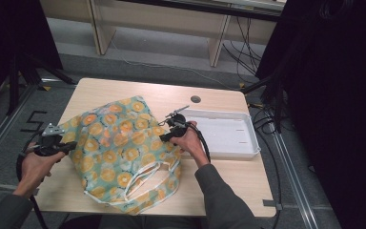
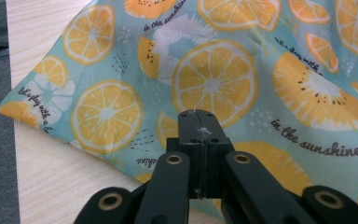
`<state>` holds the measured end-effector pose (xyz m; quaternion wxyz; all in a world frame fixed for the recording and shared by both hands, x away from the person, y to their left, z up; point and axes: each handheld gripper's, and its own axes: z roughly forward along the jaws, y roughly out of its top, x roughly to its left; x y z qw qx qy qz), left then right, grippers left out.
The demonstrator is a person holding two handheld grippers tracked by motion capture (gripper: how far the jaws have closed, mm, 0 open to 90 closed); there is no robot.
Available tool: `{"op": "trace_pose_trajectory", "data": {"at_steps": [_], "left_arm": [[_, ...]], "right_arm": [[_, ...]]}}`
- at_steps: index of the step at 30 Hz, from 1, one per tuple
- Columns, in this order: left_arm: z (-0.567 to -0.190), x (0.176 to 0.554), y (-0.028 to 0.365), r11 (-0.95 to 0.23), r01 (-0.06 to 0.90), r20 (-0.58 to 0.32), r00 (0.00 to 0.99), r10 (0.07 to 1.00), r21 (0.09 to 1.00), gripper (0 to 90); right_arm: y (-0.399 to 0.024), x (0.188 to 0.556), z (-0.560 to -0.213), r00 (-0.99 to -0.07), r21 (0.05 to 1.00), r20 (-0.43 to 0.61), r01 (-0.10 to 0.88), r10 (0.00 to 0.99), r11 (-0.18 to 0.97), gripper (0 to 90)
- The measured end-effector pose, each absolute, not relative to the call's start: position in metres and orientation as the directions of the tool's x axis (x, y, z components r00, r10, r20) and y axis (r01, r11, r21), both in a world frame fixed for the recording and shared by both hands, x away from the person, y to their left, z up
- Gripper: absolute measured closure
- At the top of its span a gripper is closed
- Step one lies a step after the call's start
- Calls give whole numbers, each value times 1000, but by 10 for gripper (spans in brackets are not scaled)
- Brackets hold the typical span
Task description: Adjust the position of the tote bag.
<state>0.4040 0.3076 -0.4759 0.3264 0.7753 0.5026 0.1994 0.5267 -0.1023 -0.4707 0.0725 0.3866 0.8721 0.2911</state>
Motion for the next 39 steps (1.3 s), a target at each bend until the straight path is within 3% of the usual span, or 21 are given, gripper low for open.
{"op": "trace_pose_trajectory", "data": {"at_steps": [3, 4, 7, 12, 13, 24, 35, 39], "left_arm": [[-479, 406, 307, -247, 651, -46, 398, 916, 718, 896], [-480, 408, 307, -255, 654, -41, 401, 915, 712, 896], [-483, 413, 303, -246, 663, -53, 396, 917, 707, 896], [-487, 424, 297, -257, 682, -56, 401, 914, 684, 896], [-490, 430, 293, -255, 690, -70, 405, 911, 678, 896], [-499, 459, 262, -245, 710, -115, 418, 901, 660, 895], [-495, 500, 217, -305, 674, -81, 477, 875, 673, 886], [-490, 505, 218, -329, 670, -65, 491, 869, 665, 864]], "right_arm": [[-103, 526, -469, -692, 532, 160, 661, 704, 528, 612], [-103, 524, -469, -697, 512, 170, 666, 696, 542, 711], [-105, 517, -470, -759, 512, 136, 604, 637, 611, 894], [-104, 501, -461, -773, 513, 110, 583, 625, 630, 900], [-105, 493, -457, -798, 537, 75, 538, 598, 650, 900], [-105, 440, -451, -832, 551, 99, 502, 546, 666, 900], [-115, 435, -463, -831, 534, 102, 510, 548, 674, 900], [-114, 434, -464, -829, 537, 103, 512, 550, 671, 895]]}}
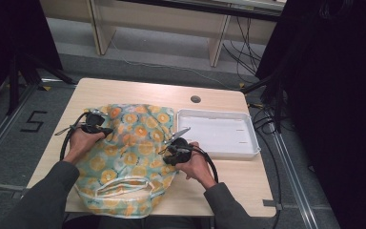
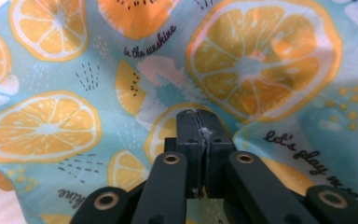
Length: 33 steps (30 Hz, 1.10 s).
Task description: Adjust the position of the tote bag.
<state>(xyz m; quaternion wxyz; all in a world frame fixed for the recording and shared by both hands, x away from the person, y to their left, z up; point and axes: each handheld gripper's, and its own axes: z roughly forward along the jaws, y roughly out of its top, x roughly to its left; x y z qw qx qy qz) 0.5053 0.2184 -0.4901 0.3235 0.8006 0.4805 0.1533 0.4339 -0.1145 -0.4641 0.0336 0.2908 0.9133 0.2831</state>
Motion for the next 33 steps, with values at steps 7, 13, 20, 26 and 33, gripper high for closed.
{"op": "trace_pose_trajectory", "data": {"at_steps": [7, 13, 20, 26, 33], "left_arm": [[-452, 469, 262, -290, 625, -53, 470, 881, 725, 720], [-435, 415, 280, -280, 589, -75, 506, 859, 758, 579], [-427, 372, 289, -295, 572, -61, 520, 852, 765, 456], [-435, 349, 295, -283, 589, -77, 511, 856, 757, 405], [-437, 337, 304, -257, 601, -83, 478, 875, 757, 372]], "right_arm": [[-125, 419, -440, -794, 635, 62, 499, 605, 590, 575], [-127, 387, -427, -841, 696, 86, 435, 535, 571, 503], [-109, 357, -436, -906, 672, 102, 368, 412, 643, 480], [-101, 333, -448, -928, 656, 176, 360, 329, 664, 468], [-87, 314, -469, -950, 585, 198, 312, 241, 749, 484]]}}
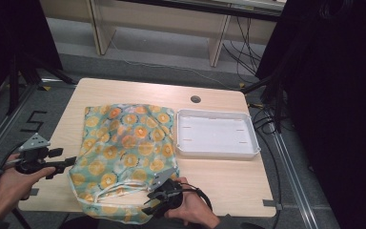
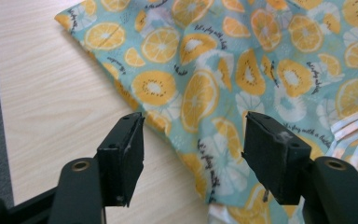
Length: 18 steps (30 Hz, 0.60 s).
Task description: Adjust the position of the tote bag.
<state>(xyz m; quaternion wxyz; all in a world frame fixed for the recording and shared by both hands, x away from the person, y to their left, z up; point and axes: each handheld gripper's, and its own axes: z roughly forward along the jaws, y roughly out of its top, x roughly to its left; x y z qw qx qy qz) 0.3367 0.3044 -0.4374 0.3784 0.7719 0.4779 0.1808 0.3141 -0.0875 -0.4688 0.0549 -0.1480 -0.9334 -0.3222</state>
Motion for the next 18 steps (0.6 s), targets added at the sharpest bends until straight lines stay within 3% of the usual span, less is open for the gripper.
{"op": "trace_pose_trajectory", "data": {"at_steps": [12, 13, 14, 15, 18], "left_arm": [[-445, 327, 304, -260, 610, -88, 480, 873, 748, 326], [-445, 325, 305, -273, 609, -76, 485, 871, 745, 319], [-445, 325, 305, -273, 609, -76, 485, 871, 745, 314], [-445, 323, 304, -270, 605, -75, 483, 873, 749, 310], [-444, 321, 304, -286, 602, -61, 489, 870, 745, 305]], "right_arm": [[-85, 301, -481, -966, 511, 176, 252, 187, 821, 605], [-84, 300, -483, -965, 492, 180, 258, 193, 832, 681], [-84, 300, -483, -965, 492, 180, 258, 193, 832, 681], [-84, 301, -487, -969, 482, 187, 231, 159, 845, 764], [-84, 301, -489, -972, 472, 184, 216, 144, 855, 869]]}}
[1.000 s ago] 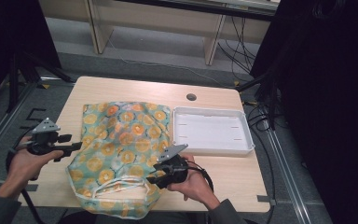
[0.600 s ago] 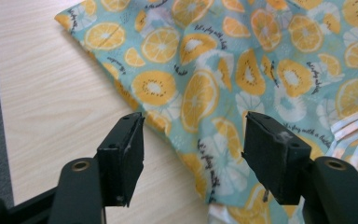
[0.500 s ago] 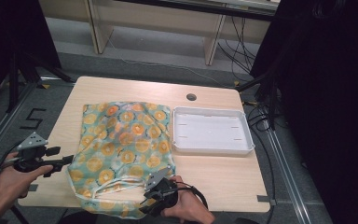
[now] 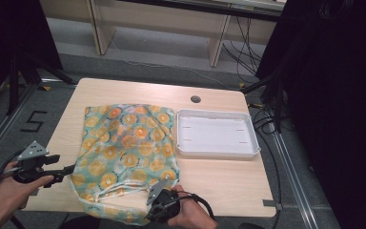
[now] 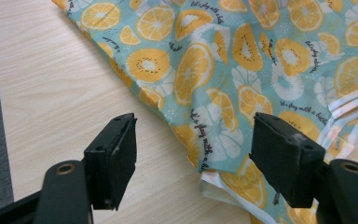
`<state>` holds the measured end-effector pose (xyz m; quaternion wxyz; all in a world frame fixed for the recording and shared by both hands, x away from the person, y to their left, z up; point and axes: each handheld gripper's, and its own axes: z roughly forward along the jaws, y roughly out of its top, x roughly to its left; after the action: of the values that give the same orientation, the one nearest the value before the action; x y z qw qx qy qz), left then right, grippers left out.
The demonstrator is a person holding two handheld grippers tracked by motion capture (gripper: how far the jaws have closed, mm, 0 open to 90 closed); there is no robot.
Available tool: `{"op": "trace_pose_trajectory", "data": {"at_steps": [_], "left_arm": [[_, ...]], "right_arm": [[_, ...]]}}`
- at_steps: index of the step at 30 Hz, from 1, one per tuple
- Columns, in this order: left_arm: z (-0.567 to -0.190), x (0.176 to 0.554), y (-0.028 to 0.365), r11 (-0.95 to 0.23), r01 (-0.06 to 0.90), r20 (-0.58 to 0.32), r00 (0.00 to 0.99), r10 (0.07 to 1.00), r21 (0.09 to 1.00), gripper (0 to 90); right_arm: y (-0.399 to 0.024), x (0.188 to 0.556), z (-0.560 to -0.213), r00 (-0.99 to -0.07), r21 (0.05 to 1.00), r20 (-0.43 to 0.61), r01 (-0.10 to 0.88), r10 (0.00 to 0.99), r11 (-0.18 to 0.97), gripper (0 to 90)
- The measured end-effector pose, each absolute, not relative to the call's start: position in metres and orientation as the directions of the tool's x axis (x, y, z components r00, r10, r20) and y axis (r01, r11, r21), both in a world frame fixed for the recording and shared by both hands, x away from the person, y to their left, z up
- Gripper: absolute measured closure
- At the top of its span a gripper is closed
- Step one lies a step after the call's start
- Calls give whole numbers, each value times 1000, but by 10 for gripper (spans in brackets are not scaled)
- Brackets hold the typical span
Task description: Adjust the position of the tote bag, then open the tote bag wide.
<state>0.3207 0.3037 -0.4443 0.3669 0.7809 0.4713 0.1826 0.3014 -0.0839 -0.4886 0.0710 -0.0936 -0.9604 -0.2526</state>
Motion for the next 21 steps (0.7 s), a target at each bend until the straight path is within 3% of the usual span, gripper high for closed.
{"op": "trace_pose_trajectory", "data": {"at_steps": [8, 12, 13, 14, 17, 21], "left_arm": [[-445, 316, 297, -289, 581, -58, 505, 861, 761, 298], [-444, 316, 297, -320, 565, -32, 524, 851, 761, 298], [-444, 316, 294, -281, 569, -53, 500, 864, 773, 298], [-445, 315, 297, -295, 570, -39, 501, 865, 767, 298], [-446, 315, 300, -299, 574, -31, 493, 869, 763, 298], [-447, 315, 305, -216, 562, -66, 439, 896, 798, 283]], "right_arm": [[-85, 301, -472, -973, 530, 188, 216, 134, 820, 900], [-88, 311, -456, -980, 605, 157, 195, 124, 772, 900], [-88, 311, -456, -980, 605, 157, 195, 124, 772, 900], [-88, 318, -443, -971, 645, 184, 237, 153, 726, 900], [-87, 333, -430, -973, 683, 153, 229, 170, 694, 900], [-84, 369, -411, -963, 729, 103, 244, 249, 640, 900]]}}
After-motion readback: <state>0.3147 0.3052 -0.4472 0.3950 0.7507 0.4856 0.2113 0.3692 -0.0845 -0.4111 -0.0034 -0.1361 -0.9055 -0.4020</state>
